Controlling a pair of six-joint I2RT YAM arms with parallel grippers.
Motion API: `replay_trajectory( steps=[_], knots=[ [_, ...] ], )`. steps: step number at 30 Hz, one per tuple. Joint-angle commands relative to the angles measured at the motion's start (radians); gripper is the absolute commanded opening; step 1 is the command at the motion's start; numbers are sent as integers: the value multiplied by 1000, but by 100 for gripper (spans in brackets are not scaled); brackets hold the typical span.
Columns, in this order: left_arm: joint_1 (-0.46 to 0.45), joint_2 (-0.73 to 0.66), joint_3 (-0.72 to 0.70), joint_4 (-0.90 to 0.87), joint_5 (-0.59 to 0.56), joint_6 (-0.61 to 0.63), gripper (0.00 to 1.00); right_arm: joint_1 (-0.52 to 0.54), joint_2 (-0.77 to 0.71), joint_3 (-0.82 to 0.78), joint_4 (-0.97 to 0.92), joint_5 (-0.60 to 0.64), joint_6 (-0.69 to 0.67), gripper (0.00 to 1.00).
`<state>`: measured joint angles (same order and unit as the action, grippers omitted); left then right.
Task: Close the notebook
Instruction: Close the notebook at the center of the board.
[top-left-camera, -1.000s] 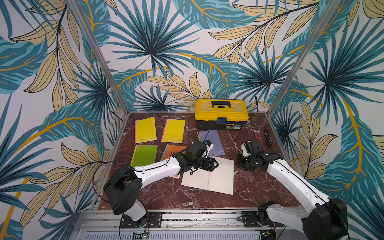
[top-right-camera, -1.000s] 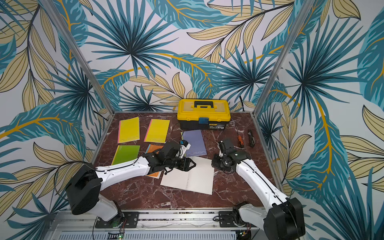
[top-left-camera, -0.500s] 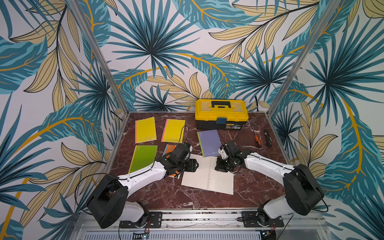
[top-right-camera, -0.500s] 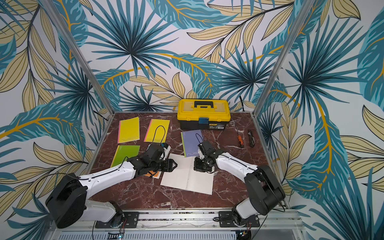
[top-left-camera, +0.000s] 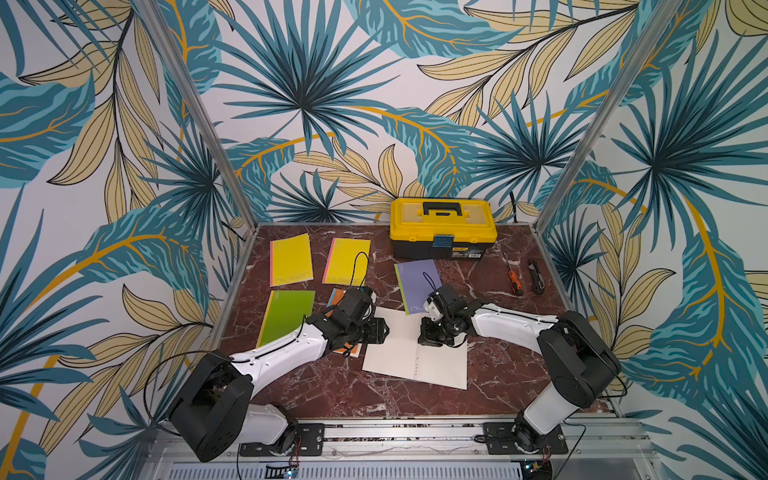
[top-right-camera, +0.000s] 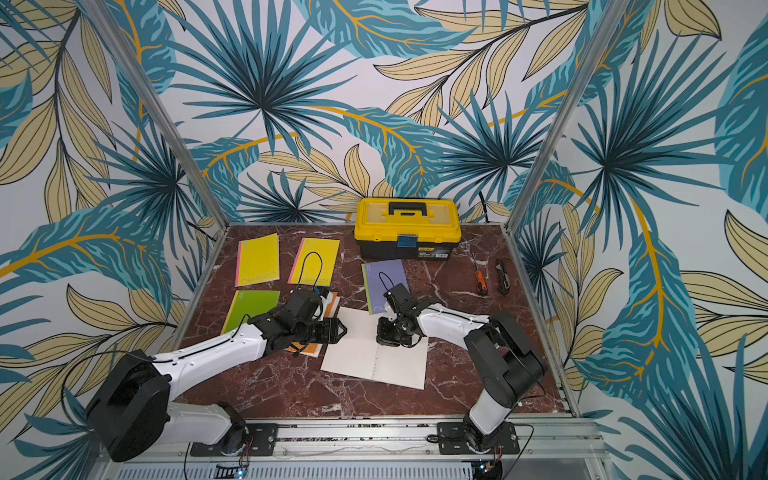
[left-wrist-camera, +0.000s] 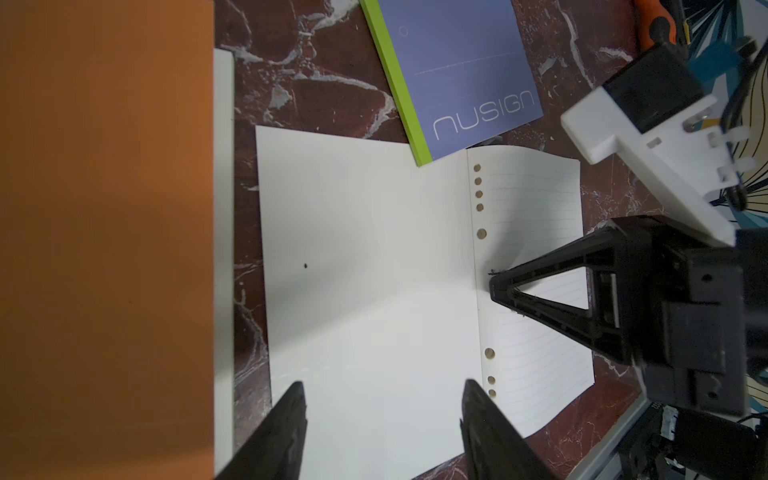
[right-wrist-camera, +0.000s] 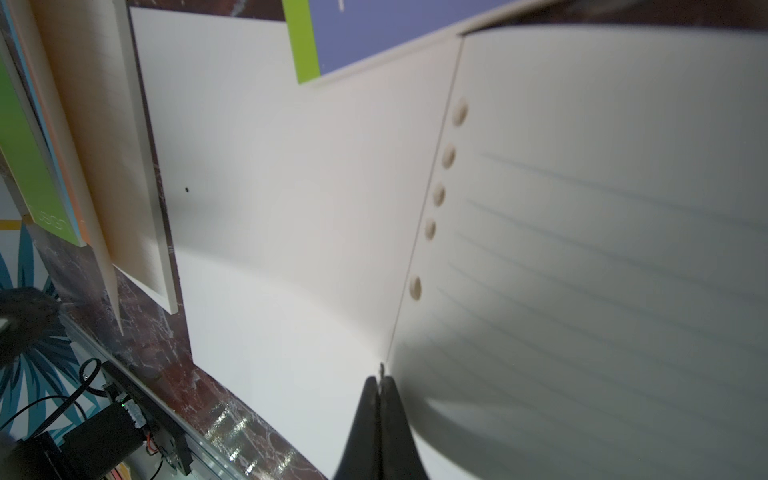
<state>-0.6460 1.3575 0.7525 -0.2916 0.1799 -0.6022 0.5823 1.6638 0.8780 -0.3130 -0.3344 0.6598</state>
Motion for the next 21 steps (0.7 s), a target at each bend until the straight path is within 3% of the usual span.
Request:
replay_trajectory(
  steps=[1,21],
  knots=[
    [6,-1,-7,-8,6,-1,61,14,6,-63,-7,7,19,4],
    [7,68,-25,4,-2,-7,61,16,-92,-235,-133,97,14,3]
  ],
)
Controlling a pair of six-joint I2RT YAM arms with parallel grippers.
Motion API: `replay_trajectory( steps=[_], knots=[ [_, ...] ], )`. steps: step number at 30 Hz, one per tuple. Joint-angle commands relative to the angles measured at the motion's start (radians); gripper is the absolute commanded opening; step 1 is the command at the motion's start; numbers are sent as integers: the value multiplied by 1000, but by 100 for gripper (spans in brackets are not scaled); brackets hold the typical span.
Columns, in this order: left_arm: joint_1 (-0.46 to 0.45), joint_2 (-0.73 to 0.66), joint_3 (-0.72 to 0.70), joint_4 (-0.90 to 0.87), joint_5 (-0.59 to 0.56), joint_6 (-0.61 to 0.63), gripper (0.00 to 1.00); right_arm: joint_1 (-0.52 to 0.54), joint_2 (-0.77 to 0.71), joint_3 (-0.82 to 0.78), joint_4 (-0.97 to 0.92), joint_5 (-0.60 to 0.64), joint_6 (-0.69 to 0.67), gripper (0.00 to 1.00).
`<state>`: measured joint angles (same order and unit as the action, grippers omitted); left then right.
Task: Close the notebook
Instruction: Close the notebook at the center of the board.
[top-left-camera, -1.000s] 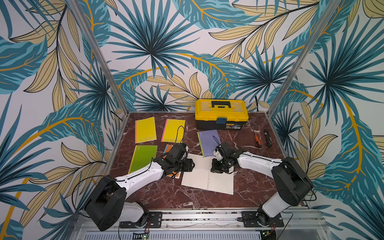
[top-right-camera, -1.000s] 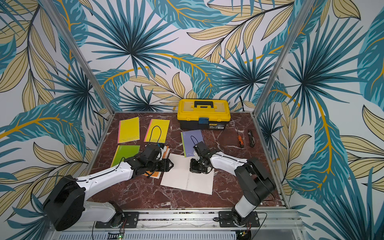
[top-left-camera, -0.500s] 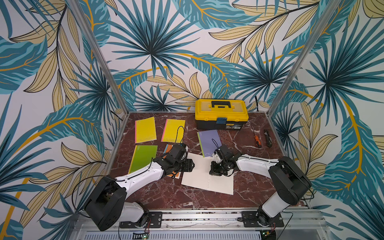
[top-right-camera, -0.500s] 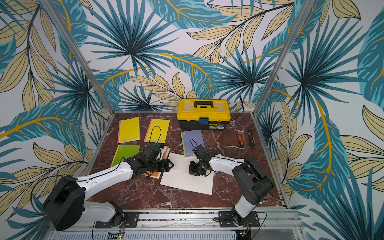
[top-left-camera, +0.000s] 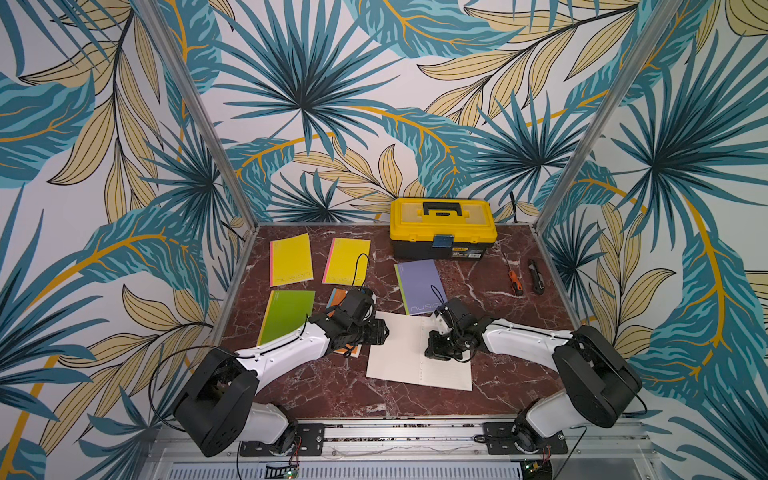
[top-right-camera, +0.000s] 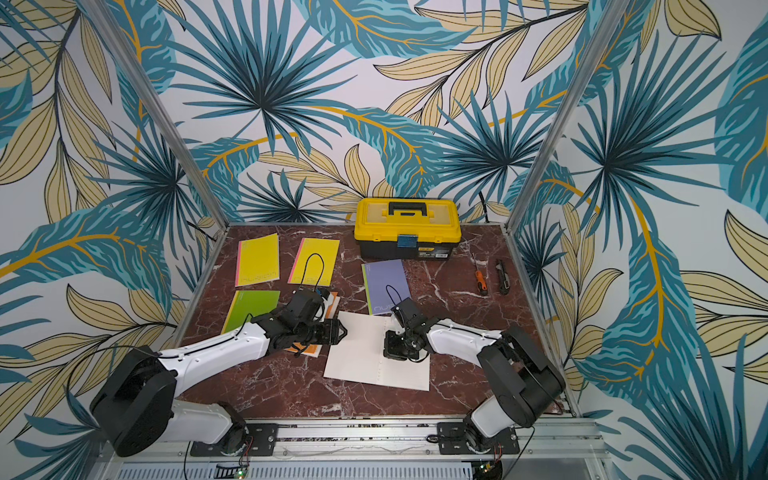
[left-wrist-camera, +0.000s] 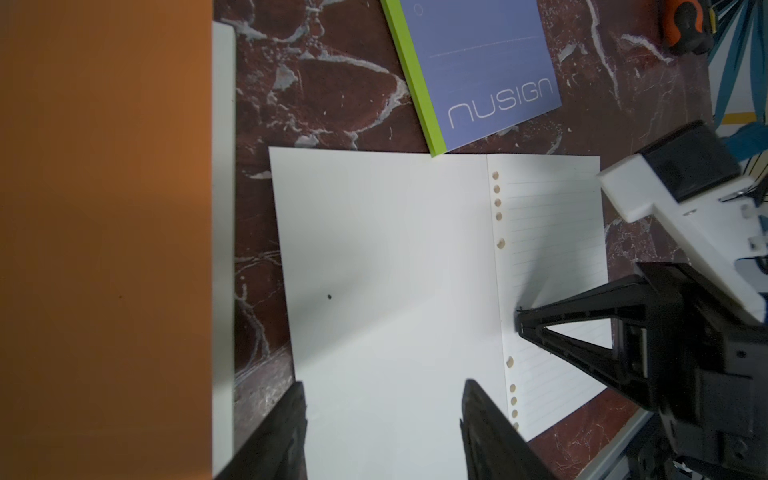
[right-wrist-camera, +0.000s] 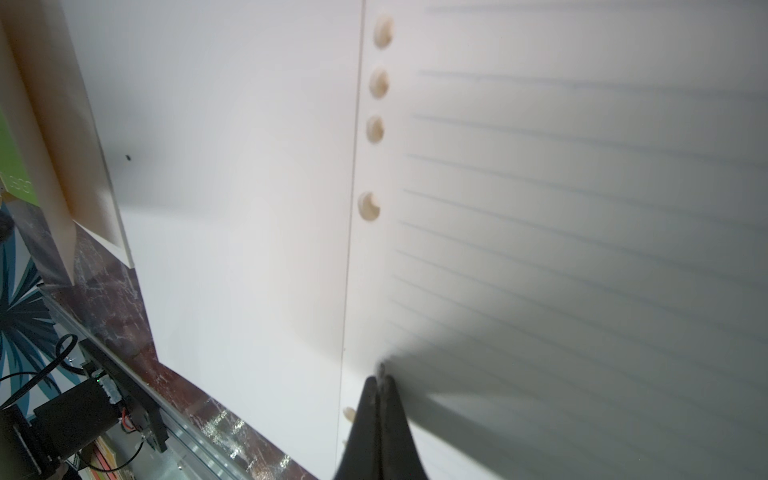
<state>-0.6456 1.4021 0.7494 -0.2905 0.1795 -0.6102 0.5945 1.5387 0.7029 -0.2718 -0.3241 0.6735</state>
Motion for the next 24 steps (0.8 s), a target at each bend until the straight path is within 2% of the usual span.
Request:
replay_trajectory(
  steps=[1,17,24],
  knots=[
    [7,33,-26,9,2,0,61,2,31,-62,-174,89,-1,3],
    [7,91,-72,85,43,-4,59,-11,23,-57,-215,108,-27,3],
    [6,94,-115,185,134,-16,56,-12,-3,-83,-216,102,-23,3]
  ],
)
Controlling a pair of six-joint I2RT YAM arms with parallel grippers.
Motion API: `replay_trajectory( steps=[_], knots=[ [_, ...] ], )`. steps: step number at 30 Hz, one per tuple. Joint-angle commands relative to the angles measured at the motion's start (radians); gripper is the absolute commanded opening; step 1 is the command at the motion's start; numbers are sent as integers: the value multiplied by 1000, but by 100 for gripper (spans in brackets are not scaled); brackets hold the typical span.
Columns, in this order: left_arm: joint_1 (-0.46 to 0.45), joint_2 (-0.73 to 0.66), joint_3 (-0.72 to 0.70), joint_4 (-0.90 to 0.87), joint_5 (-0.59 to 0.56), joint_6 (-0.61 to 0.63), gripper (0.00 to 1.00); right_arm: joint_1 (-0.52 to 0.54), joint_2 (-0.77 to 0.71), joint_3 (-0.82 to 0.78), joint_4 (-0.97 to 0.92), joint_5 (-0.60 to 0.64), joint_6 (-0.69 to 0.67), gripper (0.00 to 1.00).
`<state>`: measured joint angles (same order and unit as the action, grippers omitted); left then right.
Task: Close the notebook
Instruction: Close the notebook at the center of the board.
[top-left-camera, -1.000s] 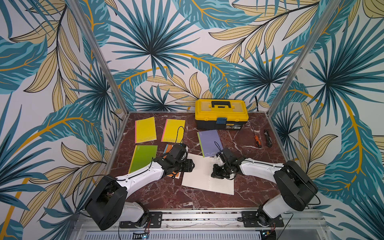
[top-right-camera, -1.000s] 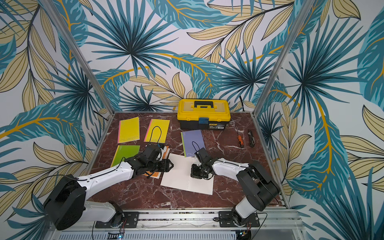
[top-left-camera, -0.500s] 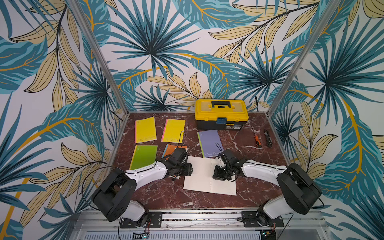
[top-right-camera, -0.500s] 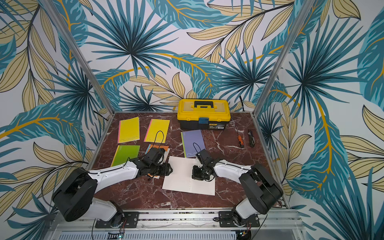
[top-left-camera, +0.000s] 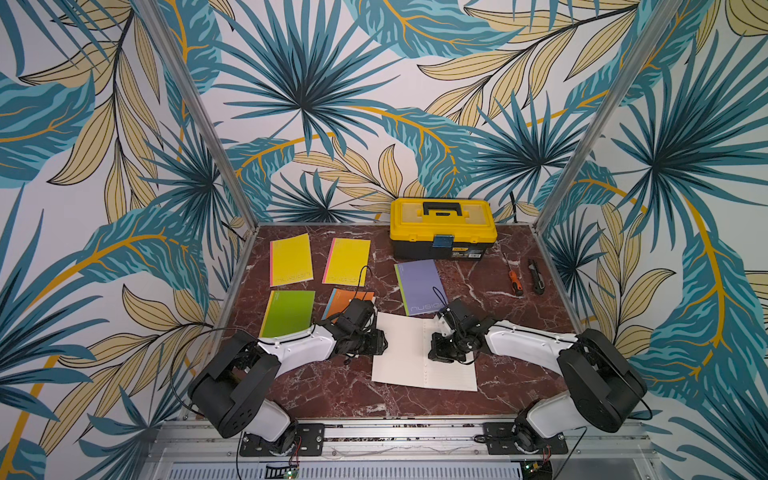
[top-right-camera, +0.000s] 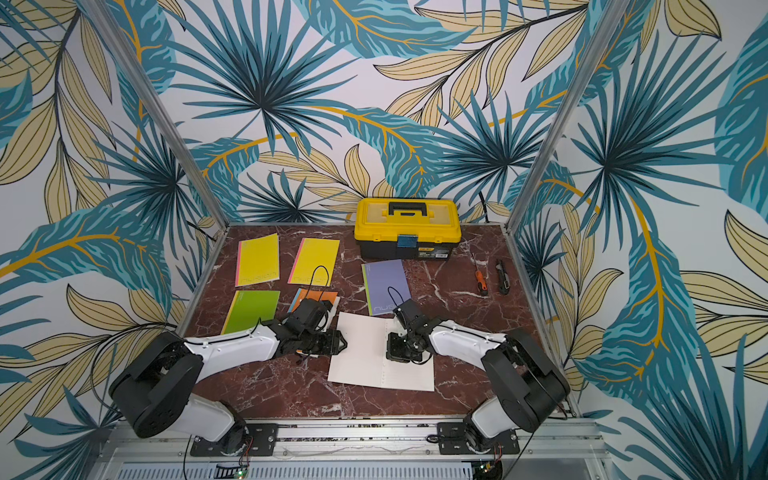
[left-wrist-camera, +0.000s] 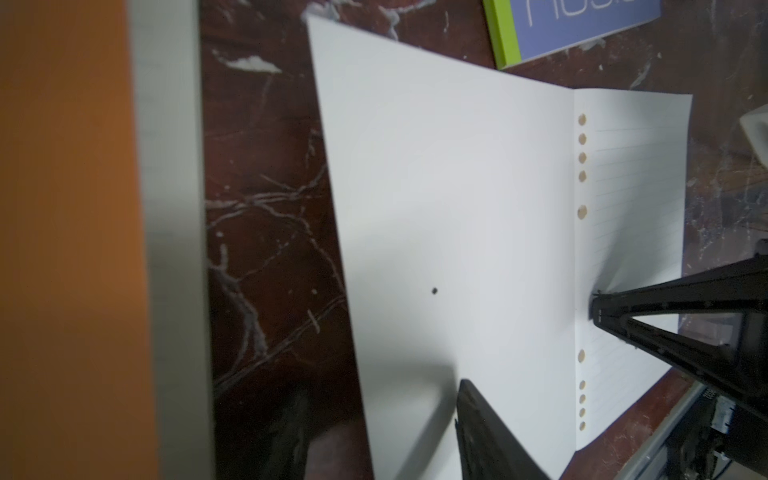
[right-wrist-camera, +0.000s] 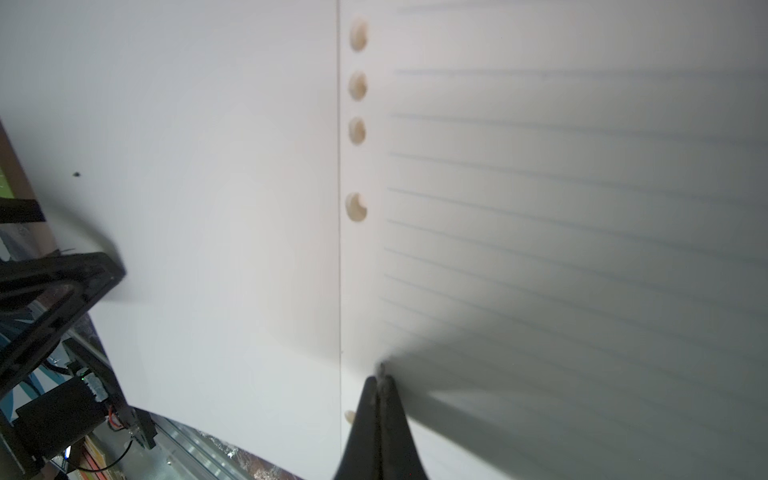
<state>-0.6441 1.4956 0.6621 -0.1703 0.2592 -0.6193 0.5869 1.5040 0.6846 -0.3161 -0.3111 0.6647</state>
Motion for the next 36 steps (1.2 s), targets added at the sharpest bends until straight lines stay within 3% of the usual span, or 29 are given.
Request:
replay_trajectory(
  steps=[1,10,16,24,31,36],
  knots=[
    [4,-4,-34,82,76,-8,56,-4,33,-67,-169,86,-14,3],
    [4,-102,-42,74,113,3,44,-4,53,-44,-146,79,-7,3],
    [3,-126,-29,46,110,14,23,-5,65,-19,-152,67,-14,3],
    [2,-89,-15,74,140,3,7,-4,33,-19,-151,69,-6,4],
    [4,-107,21,-7,77,6,1,-19,-82,17,-250,138,-10,20],
    [7,-119,43,-45,49,2,0,-121,-165,27,-348,181,-54,33]
  ],
)
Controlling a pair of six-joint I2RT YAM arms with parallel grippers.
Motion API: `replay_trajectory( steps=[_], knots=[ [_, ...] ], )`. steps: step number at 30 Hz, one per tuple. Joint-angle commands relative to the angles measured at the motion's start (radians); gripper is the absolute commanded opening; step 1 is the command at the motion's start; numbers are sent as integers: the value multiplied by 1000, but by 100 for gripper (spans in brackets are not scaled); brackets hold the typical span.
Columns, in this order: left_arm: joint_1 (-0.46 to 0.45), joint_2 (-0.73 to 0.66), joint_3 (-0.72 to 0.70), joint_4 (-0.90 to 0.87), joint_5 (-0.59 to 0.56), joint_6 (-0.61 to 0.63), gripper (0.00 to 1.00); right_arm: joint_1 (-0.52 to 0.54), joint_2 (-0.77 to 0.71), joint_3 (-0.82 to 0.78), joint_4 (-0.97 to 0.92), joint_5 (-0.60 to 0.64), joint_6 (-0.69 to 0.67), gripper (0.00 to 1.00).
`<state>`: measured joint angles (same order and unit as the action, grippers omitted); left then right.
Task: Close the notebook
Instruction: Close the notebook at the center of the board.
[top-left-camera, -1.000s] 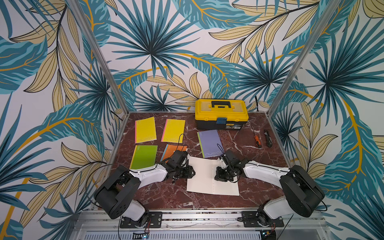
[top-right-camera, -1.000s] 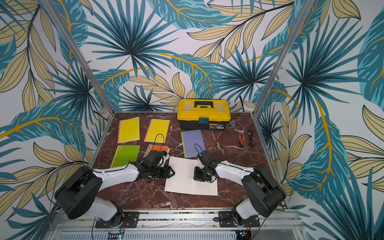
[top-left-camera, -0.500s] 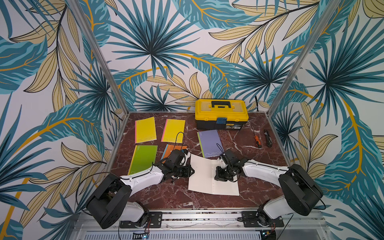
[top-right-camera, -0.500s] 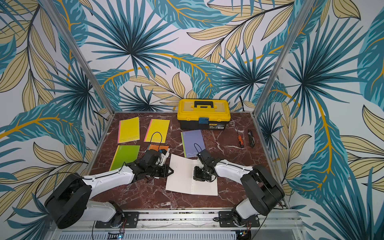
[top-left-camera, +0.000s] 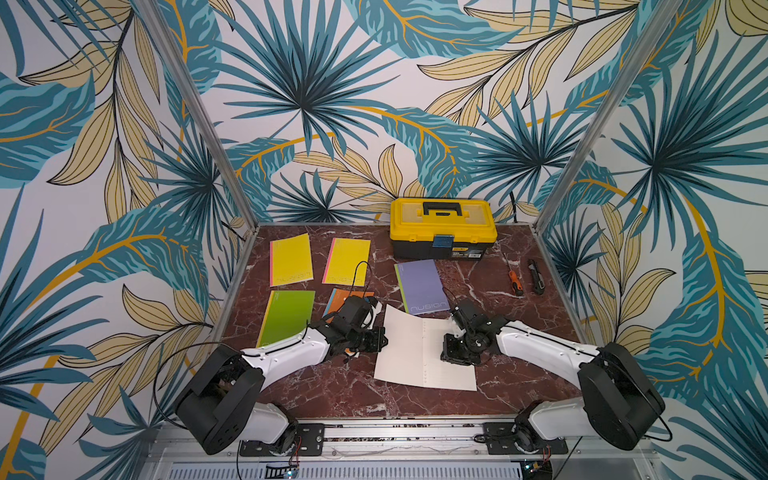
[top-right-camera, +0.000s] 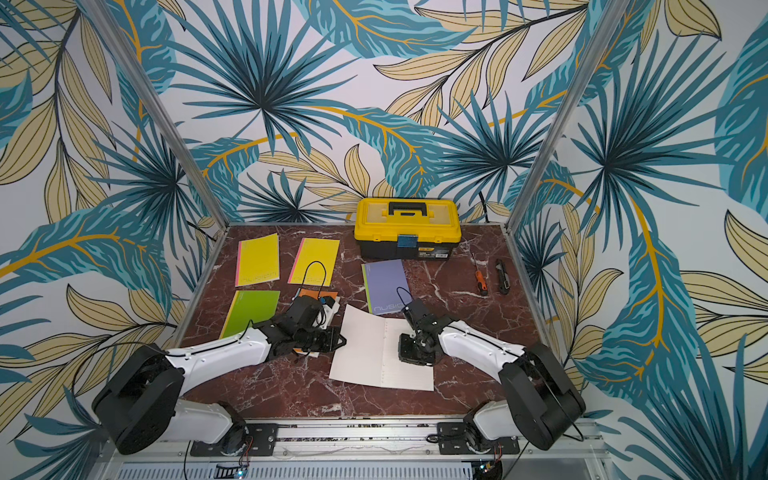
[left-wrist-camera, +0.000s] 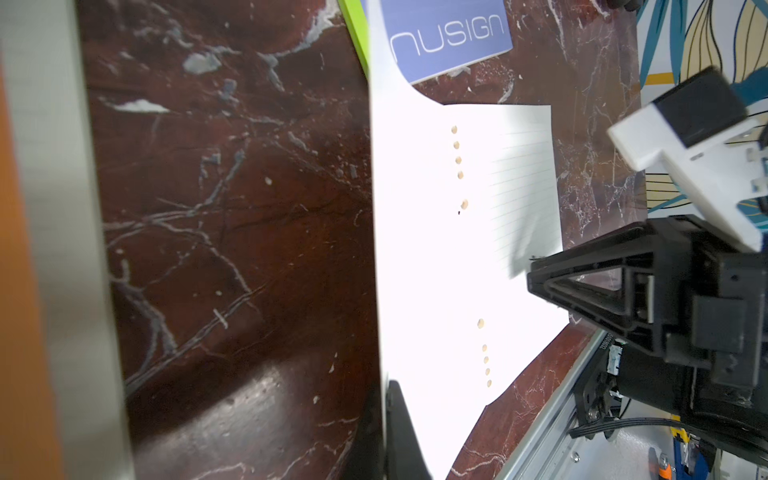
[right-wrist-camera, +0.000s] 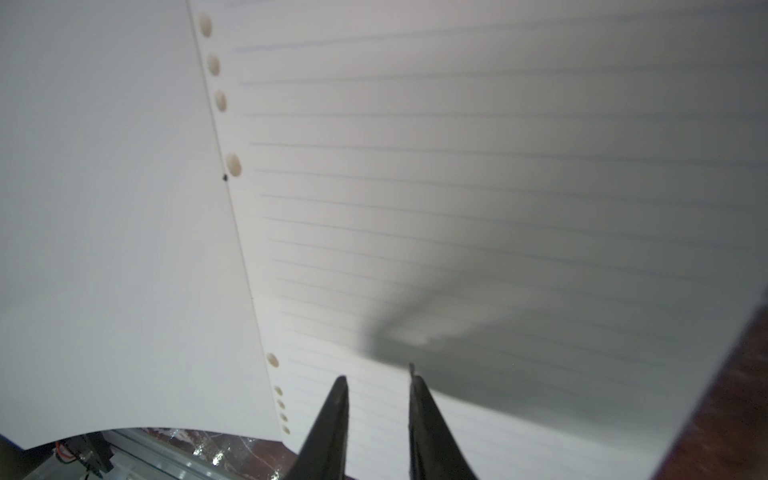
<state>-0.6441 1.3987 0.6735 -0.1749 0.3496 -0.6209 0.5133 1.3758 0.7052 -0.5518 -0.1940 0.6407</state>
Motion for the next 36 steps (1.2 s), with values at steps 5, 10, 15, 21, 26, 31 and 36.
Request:
replay_trajectory(
  steps=[5,10,15,21,26,31,36],
  knots=[
    [11,-37,44,-75,-60,5,0,-139,-58,-1,-161,103,-65,36],
    [34,-78,42,-135,-73,19,0,-174,-13,-9,-122,74,-85,36],
    [52,-127,46,-190,-77,35,0,-173,72,-1,-53,-8,-91,30],
    [51,-150,86,-214,-43,57,6,-165,102,-12,14,-74,-85,28],
    [52,-137,113,-141,68,73,18,-132,119,-36,84,-124,-47,28],
    [44,-101,162,-71,146,87,30,-78,148,-52,160,-156,8,27],
    [28,-48,198,3,208,76,35,-29,178,-52,242,-189,59,27]
  ],
)
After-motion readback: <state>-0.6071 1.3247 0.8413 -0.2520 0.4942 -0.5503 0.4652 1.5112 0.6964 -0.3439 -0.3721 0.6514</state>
